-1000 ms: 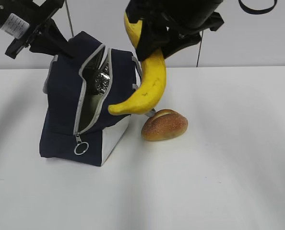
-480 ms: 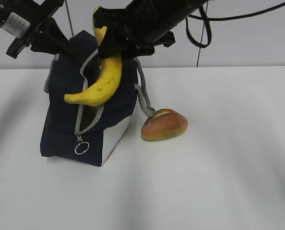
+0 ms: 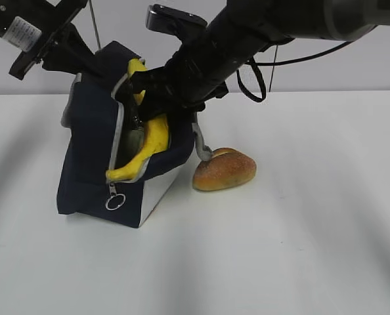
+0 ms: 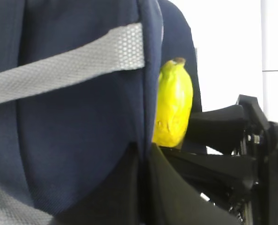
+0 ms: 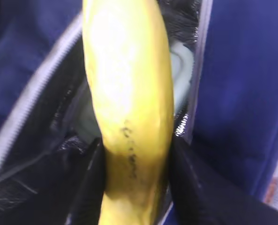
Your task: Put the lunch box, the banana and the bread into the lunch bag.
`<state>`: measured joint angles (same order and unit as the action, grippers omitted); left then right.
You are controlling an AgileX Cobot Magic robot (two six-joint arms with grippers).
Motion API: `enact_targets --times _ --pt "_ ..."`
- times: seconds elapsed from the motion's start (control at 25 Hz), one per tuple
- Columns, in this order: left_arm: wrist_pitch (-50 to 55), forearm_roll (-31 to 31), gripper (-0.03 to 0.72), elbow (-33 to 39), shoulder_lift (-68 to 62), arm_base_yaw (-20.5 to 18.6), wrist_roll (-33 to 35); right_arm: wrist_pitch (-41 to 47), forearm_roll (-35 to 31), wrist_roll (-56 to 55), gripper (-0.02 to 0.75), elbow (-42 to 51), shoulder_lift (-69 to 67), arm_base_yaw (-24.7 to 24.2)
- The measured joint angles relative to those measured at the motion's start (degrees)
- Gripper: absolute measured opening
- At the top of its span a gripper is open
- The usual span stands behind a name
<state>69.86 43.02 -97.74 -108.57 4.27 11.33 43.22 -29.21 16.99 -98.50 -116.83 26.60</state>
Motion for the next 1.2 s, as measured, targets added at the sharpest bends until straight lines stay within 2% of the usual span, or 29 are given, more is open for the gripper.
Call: enact_targets --times 0.12,0.32,0.56,0.72,0.96,1.2 --pt "0.0 0.4 -0.003 0.0 0.0 0.0 0.0 0.6 2.5 0.0 0.299 -0.1 0.0 0.0" --pt "0.0 0.4 -0.003 0.0 0.0 0.0 0.0 0.8 3.0 0.1 0.318 -0.1 0.0 0.0" --pt "0.0 0.4 -0.003 0.0 0.0 0.0 0.0 1.0 3.0 0.2 0.46 -0.2 0.0 0.0" --pt "0.0 0.5 -0.003 0.0 0.0 0.0 0.0 2.4 3.0 0.3 0.491 -1.7 -0.1 0.0" --pt "0.0 0.5 -0.003 0.0 0.0 0.0 0.0 9.4 5.4 0.3 0.494 -8.1 -0.2 0.0" --pt "0.0 0.5 -0.003 0.0 0.0 0.0 0.0 20.7 12.5 -1.8 0.495 -15.5 -0.2 0.0"
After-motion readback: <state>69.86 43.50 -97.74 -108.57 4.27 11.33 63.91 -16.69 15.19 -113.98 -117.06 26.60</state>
